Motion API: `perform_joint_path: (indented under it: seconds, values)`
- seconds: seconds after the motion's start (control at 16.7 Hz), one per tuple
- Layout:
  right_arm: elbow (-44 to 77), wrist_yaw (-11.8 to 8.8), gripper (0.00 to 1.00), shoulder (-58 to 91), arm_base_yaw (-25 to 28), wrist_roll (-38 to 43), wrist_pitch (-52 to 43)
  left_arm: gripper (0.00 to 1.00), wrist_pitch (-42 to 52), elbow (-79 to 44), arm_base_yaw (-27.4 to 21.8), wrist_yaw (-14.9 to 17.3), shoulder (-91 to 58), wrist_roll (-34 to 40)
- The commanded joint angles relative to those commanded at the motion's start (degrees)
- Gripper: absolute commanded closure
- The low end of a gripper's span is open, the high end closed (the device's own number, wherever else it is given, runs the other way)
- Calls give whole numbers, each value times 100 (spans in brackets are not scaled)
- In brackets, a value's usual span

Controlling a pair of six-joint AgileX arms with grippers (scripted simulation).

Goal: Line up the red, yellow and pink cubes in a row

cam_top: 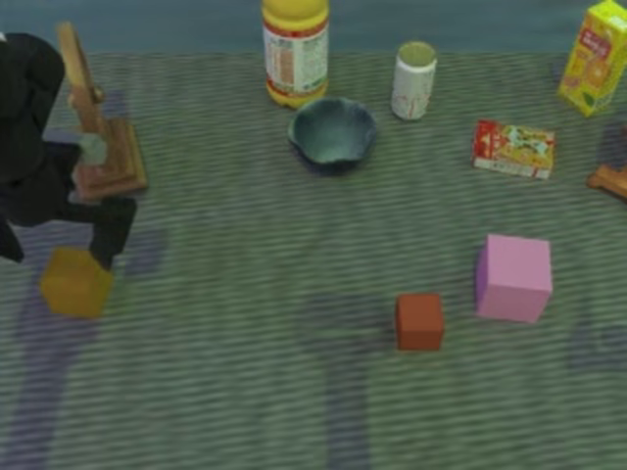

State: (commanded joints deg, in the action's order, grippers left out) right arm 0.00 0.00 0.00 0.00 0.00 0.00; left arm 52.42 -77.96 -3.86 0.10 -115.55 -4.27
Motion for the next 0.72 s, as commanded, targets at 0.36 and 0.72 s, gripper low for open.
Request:
perform_joint_path:
  seconds: [0.36,0.72]
  values:
    - [0,0,0,0,0,0,0,0,-1182,608,14,4,-567,-23]
    - [0,0,0,0,0,0,0,8,-1248,645,15,4,-602,-25]
